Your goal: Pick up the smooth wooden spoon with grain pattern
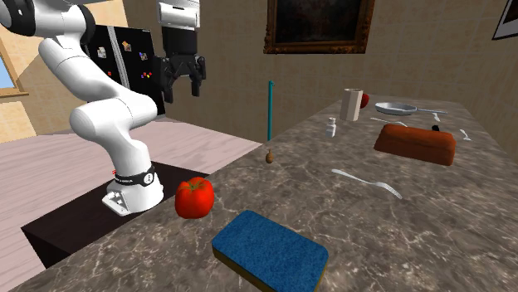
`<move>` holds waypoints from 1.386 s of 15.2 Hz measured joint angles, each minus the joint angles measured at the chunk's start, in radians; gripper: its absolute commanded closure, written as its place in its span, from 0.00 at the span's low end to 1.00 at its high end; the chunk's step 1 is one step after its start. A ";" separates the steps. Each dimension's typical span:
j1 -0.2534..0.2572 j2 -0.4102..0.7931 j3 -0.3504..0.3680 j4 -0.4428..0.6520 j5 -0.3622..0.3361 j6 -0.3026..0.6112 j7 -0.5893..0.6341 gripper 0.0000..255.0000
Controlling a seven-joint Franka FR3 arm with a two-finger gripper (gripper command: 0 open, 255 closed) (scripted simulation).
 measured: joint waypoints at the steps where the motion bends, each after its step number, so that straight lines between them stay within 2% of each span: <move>1: 0.000 0.000 0.000 0.000 0.000 0.000 0.000 0.00; 3: -0.003 -0.002 0.029 -0.023 0.026 0.022 0.055 0.00; 8: -0.012 0.013 0.151 -0.090 0.131 0.114 0.279 0.00; 12: -0.019 0.067 0.261 -0.137 0.218 0.229 0.465 0.00; 17: -0.035 0.186 0.403 -0.129 0.305 0.366 0.701 0.00; 21: -0.070 0.324 0.513 -0.087 0.334 0.486 0.889 0.00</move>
